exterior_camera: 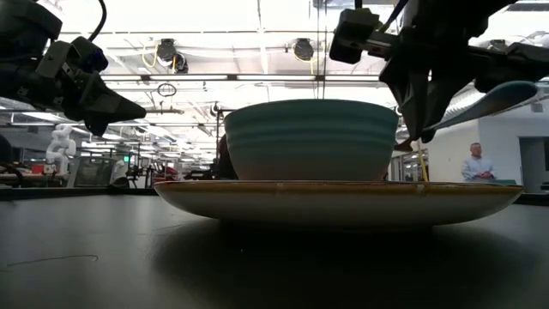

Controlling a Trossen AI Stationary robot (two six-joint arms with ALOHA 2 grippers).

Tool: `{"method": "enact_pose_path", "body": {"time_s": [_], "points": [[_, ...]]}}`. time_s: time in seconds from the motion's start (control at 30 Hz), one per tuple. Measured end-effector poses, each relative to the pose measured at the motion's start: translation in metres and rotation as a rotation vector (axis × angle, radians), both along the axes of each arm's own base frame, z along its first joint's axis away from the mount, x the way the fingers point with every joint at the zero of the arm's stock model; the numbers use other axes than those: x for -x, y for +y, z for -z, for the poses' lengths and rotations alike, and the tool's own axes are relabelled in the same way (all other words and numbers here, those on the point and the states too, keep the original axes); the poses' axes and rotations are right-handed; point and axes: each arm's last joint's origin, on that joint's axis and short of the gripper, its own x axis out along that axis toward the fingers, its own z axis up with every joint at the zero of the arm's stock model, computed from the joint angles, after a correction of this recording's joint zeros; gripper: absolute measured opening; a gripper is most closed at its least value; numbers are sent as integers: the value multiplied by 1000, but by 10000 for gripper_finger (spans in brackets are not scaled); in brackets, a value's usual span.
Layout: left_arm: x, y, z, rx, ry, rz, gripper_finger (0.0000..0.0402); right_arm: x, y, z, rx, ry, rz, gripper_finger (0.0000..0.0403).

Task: Set table place
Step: Put the blue fork on the orange plate to the right of the green bowl

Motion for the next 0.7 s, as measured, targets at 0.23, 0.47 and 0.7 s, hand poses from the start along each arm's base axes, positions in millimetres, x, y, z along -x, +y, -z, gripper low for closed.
{"method": "enact_pose_path", "body": {"time_s": [0.23, 0.47, 0.7], "points": [[0, 0, 0, -1, -5, -1, 31, 0, -2, 5, -11, -7, -1, 6], [0, 0, 0, -3, -4, 0, 31, 3, -9, 15, -21, 13, 13, 6], [0, 0, 0, -3, -5, 0, 31, 0, -10, 15, -34, -14, 13, 6]]}}
